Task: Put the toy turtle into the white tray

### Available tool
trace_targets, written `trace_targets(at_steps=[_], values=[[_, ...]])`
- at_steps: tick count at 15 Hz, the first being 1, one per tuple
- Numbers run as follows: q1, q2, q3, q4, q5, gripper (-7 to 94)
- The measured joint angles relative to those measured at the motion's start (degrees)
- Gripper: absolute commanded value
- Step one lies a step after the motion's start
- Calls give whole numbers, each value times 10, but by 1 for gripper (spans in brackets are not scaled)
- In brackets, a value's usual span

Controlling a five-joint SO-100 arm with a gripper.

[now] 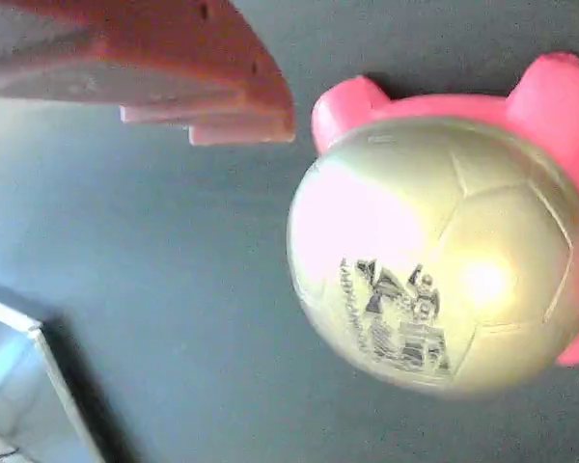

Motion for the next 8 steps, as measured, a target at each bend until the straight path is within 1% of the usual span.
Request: trace_targets(at_steps=[1, 5, 6, 8], values=[[1, -10, -12, -1, 4, 62], [0, -76, -58, -3, 35, 63], [0, -96, -67, -3, 36, 66], [1, -130, -86, -11, 36, 67]])
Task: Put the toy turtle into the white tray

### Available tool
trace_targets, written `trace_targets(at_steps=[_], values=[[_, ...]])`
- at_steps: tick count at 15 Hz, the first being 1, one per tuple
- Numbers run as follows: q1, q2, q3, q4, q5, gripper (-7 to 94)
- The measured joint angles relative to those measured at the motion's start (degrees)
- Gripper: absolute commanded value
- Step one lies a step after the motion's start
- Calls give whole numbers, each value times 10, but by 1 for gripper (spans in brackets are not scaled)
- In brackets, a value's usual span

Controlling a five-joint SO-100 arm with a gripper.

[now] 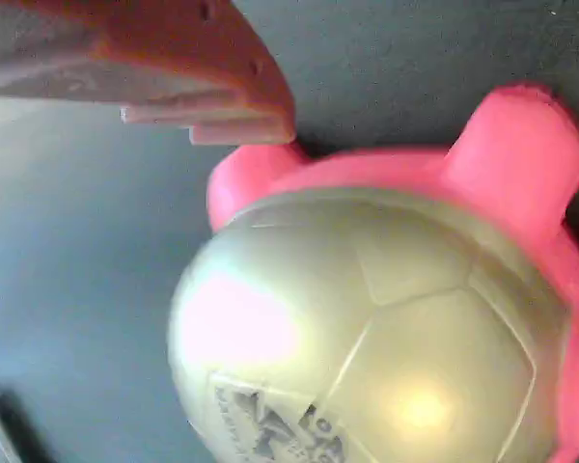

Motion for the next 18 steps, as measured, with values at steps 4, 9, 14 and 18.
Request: trace_targets(at_steps=[4, 9, 14, 18], values=[[0, -33, -34, -25, 17, 67], [-4, -63, -56, -27, 28, 67], [-4, -83, -62, -30, 23, 67], [-4, -98, -76, -19, 33, 63]])
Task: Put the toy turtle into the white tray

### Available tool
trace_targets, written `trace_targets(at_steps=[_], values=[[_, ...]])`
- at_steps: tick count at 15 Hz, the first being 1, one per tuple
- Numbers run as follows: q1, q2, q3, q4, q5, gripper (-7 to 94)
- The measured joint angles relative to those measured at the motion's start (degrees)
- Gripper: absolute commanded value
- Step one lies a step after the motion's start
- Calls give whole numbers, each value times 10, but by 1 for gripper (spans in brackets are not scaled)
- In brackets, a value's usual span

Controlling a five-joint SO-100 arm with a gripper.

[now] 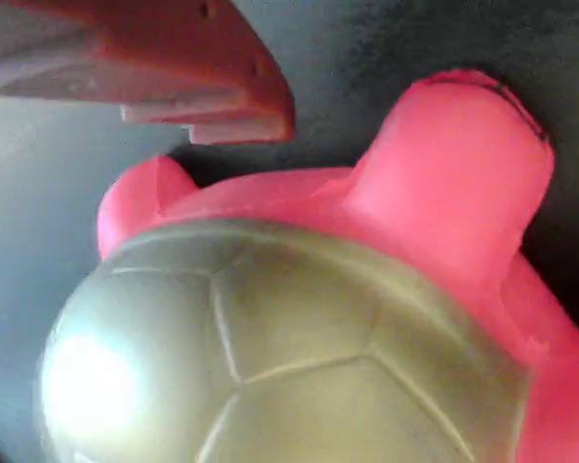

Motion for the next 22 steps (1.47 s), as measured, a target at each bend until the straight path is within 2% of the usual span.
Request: trace_targets(at_steps=[4, 8, 10, 14, 22], values=[[-1, -6, -6, -2, 7, 53], [-3, -6, -37, 25, 0, 36], [-4, -6, -42, 35, 4, 26], [-1, -4, -43, 37, 5, -4], [-1, 22, -4, 33, 23, -4]])
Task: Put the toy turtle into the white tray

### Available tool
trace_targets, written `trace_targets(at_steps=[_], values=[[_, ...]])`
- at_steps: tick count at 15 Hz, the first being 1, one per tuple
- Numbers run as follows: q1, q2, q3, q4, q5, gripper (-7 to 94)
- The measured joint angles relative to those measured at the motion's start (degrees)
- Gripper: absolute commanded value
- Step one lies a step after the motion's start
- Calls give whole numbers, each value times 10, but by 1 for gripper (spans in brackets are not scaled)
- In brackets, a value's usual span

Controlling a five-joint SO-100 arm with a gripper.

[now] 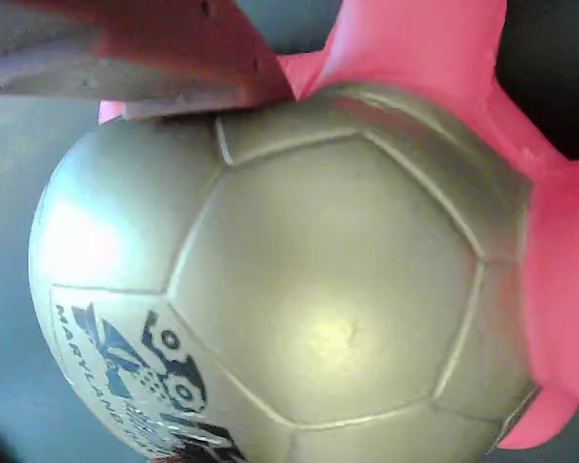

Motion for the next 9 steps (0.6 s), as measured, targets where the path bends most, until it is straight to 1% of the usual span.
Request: trace_targets(at_steps=[4, 9], values=[[0, 4, 0, 0, 6, -4], [2, 87, 78, 9, 57, -4]])
